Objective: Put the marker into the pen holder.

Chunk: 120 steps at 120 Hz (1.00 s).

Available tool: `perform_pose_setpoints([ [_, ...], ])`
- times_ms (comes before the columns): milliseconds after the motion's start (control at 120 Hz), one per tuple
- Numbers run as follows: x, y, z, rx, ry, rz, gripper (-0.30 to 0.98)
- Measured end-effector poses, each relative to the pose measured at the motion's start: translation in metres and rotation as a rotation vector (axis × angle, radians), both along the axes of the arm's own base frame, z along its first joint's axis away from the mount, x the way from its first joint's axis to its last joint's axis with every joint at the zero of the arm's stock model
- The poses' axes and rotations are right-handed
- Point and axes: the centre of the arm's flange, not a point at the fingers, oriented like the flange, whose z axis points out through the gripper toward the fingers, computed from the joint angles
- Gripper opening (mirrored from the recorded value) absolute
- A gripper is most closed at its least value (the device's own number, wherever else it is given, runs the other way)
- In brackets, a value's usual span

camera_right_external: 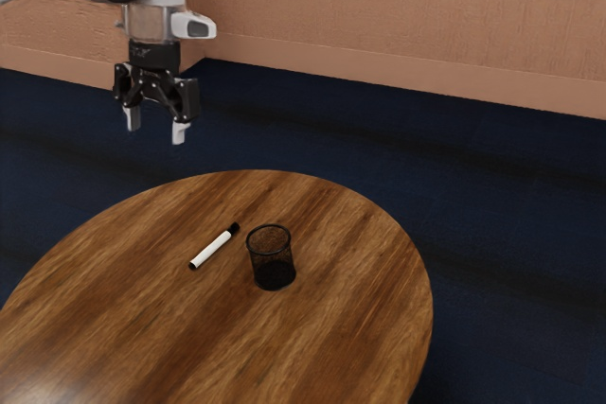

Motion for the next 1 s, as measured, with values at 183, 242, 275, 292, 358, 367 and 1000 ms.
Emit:
perform_pose_setpoints([
  [183,0.006,-0.001,0.02,0.006,-0.122,0.013,0.69],
  [242,0.011,-0.002,0.017,0.007,-0.134,0.015,0.69],
  [275,0.012,-0.002,0.016,0.008,-0.143,0.016,0.69],
  [292,0.013,-0.002,0.011,0.012,-0.142,0.017,0.69],
  [358,0.015,0.0,-0.034,0.036,-0.08,0.015,0.69],
  [367,0.016,0.0,-0.039,0.038,-0.076,0.015,0.69],
  [1000,0.098,0.059,-0.306,0.0,-0.171,-0.091,0.69],
])
